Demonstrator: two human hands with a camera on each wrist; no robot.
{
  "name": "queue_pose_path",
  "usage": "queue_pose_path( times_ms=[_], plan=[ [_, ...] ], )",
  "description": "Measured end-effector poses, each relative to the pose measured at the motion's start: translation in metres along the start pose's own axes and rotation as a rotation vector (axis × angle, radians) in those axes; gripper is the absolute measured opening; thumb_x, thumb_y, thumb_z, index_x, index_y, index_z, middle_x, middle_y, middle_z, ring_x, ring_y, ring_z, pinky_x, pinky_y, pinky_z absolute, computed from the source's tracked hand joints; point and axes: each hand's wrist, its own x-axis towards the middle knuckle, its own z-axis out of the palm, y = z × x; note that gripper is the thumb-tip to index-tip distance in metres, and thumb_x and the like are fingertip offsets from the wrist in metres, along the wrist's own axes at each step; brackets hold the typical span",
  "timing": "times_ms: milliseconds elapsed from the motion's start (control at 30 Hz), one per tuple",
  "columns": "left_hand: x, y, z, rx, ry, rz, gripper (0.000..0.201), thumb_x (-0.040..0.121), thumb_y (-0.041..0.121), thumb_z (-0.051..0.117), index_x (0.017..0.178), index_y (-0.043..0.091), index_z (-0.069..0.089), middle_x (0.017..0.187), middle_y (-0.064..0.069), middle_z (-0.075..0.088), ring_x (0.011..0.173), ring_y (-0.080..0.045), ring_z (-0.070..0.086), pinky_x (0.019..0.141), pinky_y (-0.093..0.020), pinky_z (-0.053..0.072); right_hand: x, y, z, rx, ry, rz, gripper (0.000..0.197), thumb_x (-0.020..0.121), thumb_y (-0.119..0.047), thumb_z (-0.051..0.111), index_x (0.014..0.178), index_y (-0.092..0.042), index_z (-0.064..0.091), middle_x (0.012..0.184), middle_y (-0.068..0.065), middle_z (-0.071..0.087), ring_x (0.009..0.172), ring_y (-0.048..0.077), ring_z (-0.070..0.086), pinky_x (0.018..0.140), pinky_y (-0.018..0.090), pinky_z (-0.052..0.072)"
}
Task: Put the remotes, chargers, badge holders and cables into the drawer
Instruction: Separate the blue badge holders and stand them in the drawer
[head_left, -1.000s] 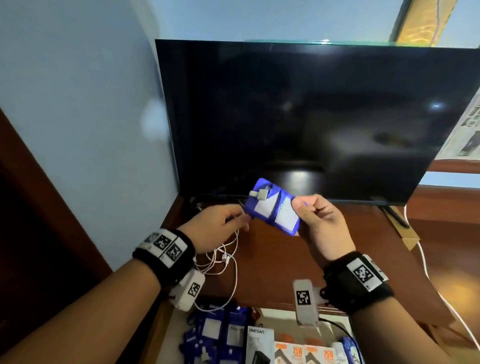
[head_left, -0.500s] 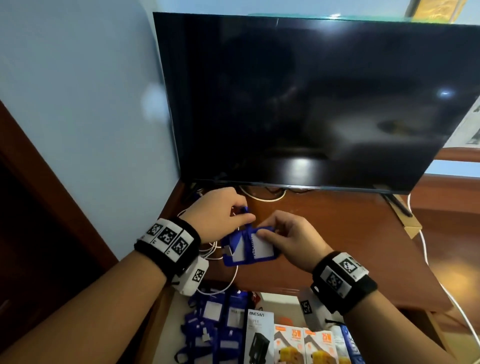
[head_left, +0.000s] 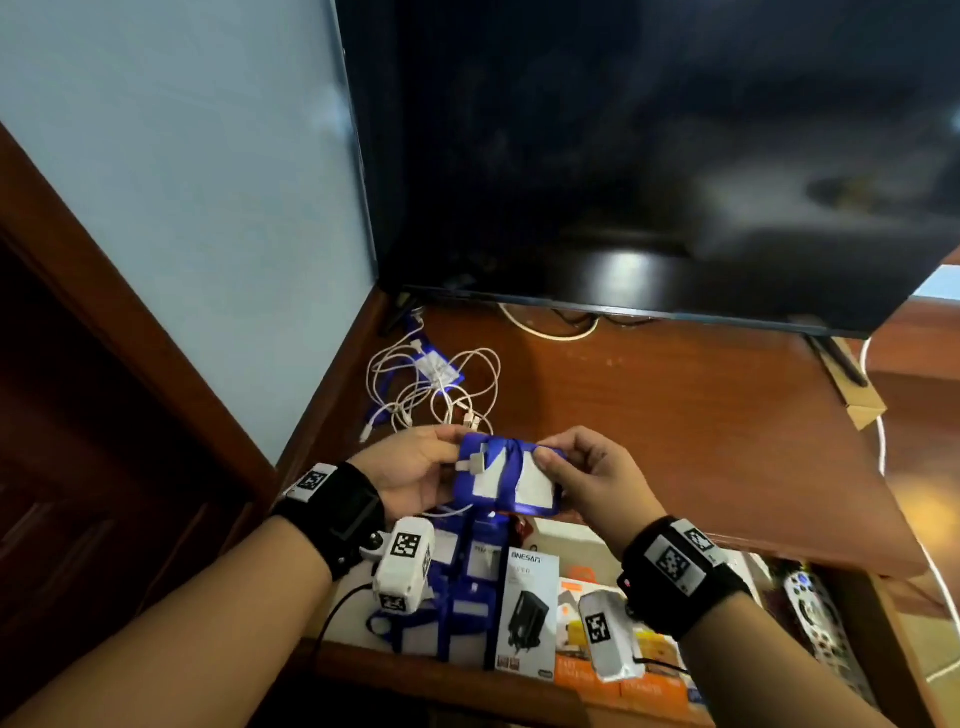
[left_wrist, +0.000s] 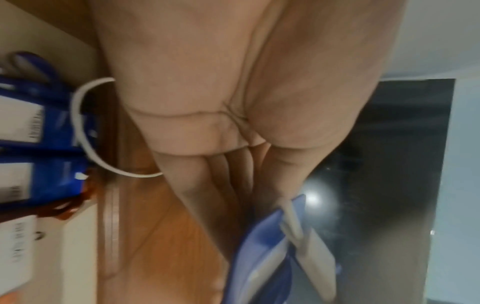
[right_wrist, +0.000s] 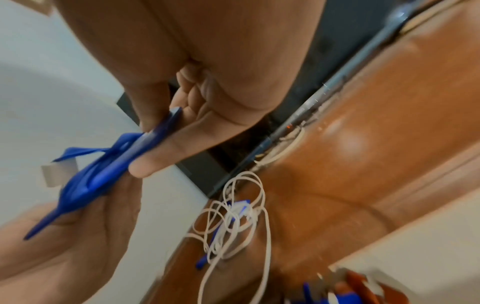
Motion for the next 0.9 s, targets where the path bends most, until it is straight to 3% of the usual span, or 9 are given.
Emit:
queue_pose_path(
  times_ms=[133,233,367,433,500,567,667,800,900],
  plan=[
    [-0.005,-0.034,-0.007,-0.165,-0.006,0.007,0.038,0.101,0.001,0.046,0.137,-0.003,0.059,0.131,-0.025,0.067,0.112,-0.034,0.069,0.097,-0.046,0.057,-0.002,0.042,0.010,-0.123,0.096,0.030,0.008,0.098,-0.015,0.068,0.092,-0.010,0.065,0.070,-0.001,0.069,0.064,0.015,0.060,0.057,0.031,0.051],
    [-0.012,-0.056,-0.005,-0.386,-0.059,-0.048,0.045,0.106,0.022,0.041,0.144,0.001,0.055,0.145,-0.024,0.058,0.138,-0.041,0.053,0.116,-0.062,0.039,-0.009,0.057,0.028,-0.109,0.158,0.099,0.013,0.101,-0.016,0.064,0.093,-0.007,0.059,0.073,0.005,0.069,0.061,0.016,0.063,0.051,0.028,0.052],
    [-0.002,-0.089,-0.008,-0.123,0.164,0.048,0.032,0.104,0.021,0.058,0.130,0.003,0.064,0.129,-0.024,0.069,0.124,-0.040,0.065,0.105,-0.058,0.052,-0.013,0.070,0.046,0.033,0.086,0.362,0.022,0.103,-0.023,0.059,0.093,-0.006,0.048,0.071,0.012,0.064,0.054,0.029,0.066,0.048,0.035,0.054],
    [0.008,-0.106,-0.019,0.063,0.273,0.073,0.026,0.101,0.016,0.065,0.123,0.004,0.066,0.121,-0.025,0.072,0.115,-0.039,0.070,0.103,-0.055,0.054,-0.012,0.085,0.041,-0.415,-0.043,0.387,0.028,0.100,-0.039,0.061,0.084,-0.017,0.053,0.066,0.004,0.063,0.061,0.033,0.068,0.056,0.039,0.054],
    [0.015,-0.120,-0.036,0.174,0.352,0.040,0.025,0.099,0.017,0.068,0.120,0.005,0.065,0.115,-0.023,0.074,0.104,-0.033,0.074,0.097,-0.052,0.058,-0.015,0.093,0.032,-0.828,-0.187,0.387,0.025,0.096,-0.051,0.058,0.084,-0.029,0.057,0.078,-0.005,0.065,0.078,0.024,0.068,0.072,0.034,0.053],
    [0.019,-0.132,-0.057,0.320,0.373,0.006,0.028,0.094,0.027,0.076,0.113,0.010,0.065,0.109,-0.017,0.077,0.092,-0.021,0.077,0.092,-0.045,0.061,-0.018,0.097,0.024,-0.930,-0.234,0.401,0.021,0.093,-0.053,0.057,0.096,-0.033,0.063,0.086,-0.010,0.067,0.087,0.018,0.067,0.080,0.030,0.054],
    [0.031,-0.144,-0.085,0.571,0.358,-0.054,0.058,0.065,0.052,0.090,0.106,0.018,0.066,0.100,-0.005,0.078,0.089,-0.016,0.074,0.087,-0.038,0.061,-0.021,0.093,0.015,-0.941,-0.241,0.448,0.025,0.097,-0.045,0.057,0.117,-0.031,0.065,0.097,-0.007,0.070,0.094,0.017,0.067,0.087,0.030,0.055],
    [0.051,-0.144,-0.100,0.609,0.373,-0.021,0.032,0.078,0.016,0.091,0.100,0.005,0.072,0.083,-0.001,0.073,0.062,0.003,0.065,0.060,-0.010,0.049,-0.024,0.089,0.006,-0.977,-0.266,0.467,0.033,0.101,-0.039,0.057,0.130,-0.026,0.062,0.101,-0.004,0.069,0.096,0.016,0.065,0.085,0.025,0.050],
    [0.067,-0.143,-0.112,0.590,0.360,-0.033,0.027,0.083,0.015,0.087,0.104,0.003,0.075,0.091,-0.005,0.078,0.077,-0.006,0.073,0.073,-0.019,0.058,-0.026,0.087,0.005,-0.970,-0.254,0.477,0.034,0.100,-0.040,0.058,0.132,-0.028,0.061,0.102,-0.007,0.068,0.098,0.015,0.066,0.087,0.027,0.052]
  ],
)
